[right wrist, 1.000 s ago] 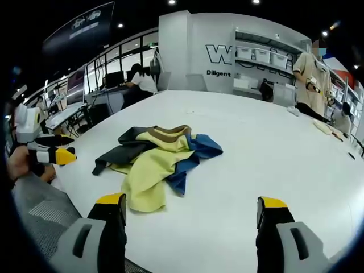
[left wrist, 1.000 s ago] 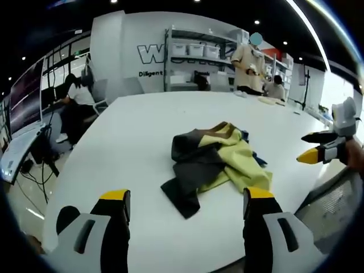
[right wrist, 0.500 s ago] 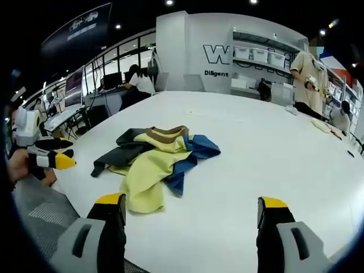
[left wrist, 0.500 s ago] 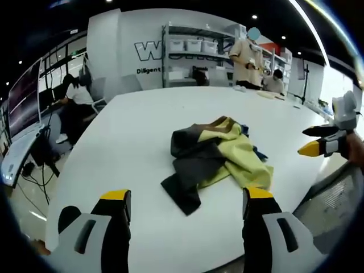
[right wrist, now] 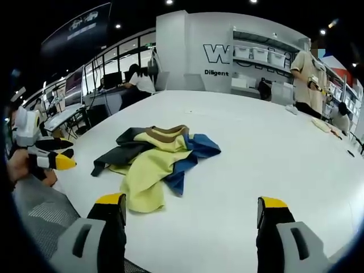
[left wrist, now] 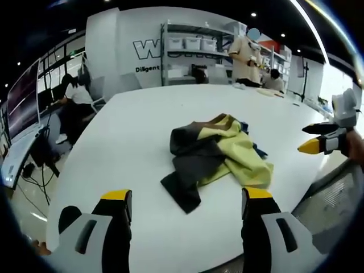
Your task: Fold the garment on the visible template until the final outline fits inside the template.
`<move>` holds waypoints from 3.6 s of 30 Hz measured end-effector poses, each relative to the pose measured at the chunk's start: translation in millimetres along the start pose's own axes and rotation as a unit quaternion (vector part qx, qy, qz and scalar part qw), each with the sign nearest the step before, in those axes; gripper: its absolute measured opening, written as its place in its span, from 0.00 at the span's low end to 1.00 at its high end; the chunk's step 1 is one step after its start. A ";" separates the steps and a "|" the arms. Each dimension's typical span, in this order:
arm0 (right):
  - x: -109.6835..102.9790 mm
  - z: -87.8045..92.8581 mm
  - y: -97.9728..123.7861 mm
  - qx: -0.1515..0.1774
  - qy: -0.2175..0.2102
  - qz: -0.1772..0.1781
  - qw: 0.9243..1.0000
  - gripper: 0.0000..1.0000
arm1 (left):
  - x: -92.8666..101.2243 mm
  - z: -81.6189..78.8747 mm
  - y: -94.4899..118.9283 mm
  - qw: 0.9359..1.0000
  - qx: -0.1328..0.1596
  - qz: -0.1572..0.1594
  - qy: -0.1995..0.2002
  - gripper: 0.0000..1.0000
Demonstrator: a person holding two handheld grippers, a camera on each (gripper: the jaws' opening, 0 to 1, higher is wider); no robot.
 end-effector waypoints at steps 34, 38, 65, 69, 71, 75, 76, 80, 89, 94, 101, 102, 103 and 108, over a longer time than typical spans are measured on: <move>-8.7 -8.4 -0.3 0.022 -0.013 -0.041 0.999 0.92 | 8.8 0.1 -6.2 0.999 -0.018 0.032 -0.019 0.75; -12.1 -16.9 2.1 0.044 -0.026 -0.059 0.997 0.93 | 10.2 -0.4 -4.8 0.999 -0.020 0.032 -0.028 0.76; -8.1 -69.6 -22.3 0.078 0.054 -0.115 0.989 0.92 | 17.9 -33.8 -21.2 0.998 -0.008 0.059 -0.017 0.69; -6.0 -74.3 -29.7 0.080 0.072 -0.115 0.988 0.90 | 21.8 -37.1 -25.4 0.998 -0.011 0.064 -0.022 0.68; -3.5 -77.5 -34.0 0.083 0.073 -0.117 0.987 0.87 | 24.8 -37.7 -29.7 0.997 -0.014 0.069 -0.029 0.68; 1.5 -83.6 -42.4 0.091 0.067 -0.121 0.986 0.79 | 32.0 -36.9 -36.4 0.995 -0.023 0.084 -0.040 0.64; 2.4 -84.5 -44.4 0.091 0.067 -0.123 0.986 0.78 | 33.3 -36.9 -37.8 0.995 -0.024 0.085 -0.042 0.64; 5.2 -87.7 -51.3 0.093 0.071 -0.130 0.985 0.70 | 38.0 -37.7 -44.2 0.994 -0.032 0.091 -0.050 0.63; 12.7 -90.8 -77.2 0.078 0.091 -0.142 0.983 0.53 | 43.7 -41.8 -61.8 0.992 -0.043 0.108 -0.056 0.52; 18.1 -91.4 -90.8 0.071 0.091 -0.143 0.983 0.48 | 49.7 -40.4 -74.6 0.991 -0.053 0.115 -0.050 0.48; 21.9 -87.0 -113.9 0.052 0.103 -0.142 0.983 0.41 | 52.4 -33.5 -93.6 0.990 -0.076 0.110 -0.046 0.42; 21.9 -86.1 -116.8 0.048 0.107 -0.142 0.983 0.40 | 52.6 -31.6 -95.3 0.990 -0.080 0.109 -0.043 0.41; 21.3 -85.0 -120.5 0.045 0.111 -0.143 0.983 0.39 | 53.4 -29.2 -97.6 0.990 -0.085 0.109 -0.038 0.41; 19.1 -80.1 -133.2 0.035 0.108 -0.148 0.982 0.33 | 57.2 -22.0 -104.8 0.989 -0.097 0.115 -0.012 0.40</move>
Point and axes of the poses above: the point that each gripper's makers call its tool centre point, and the gripper's own axes: y roughly backward along the fingers, x roughly to its right, z roughly out of its underside, the point moved 6 cm from there along y, roughly backward along the fingers, and after that the axes turned 7 degrees about y, right-handed, at the moved point
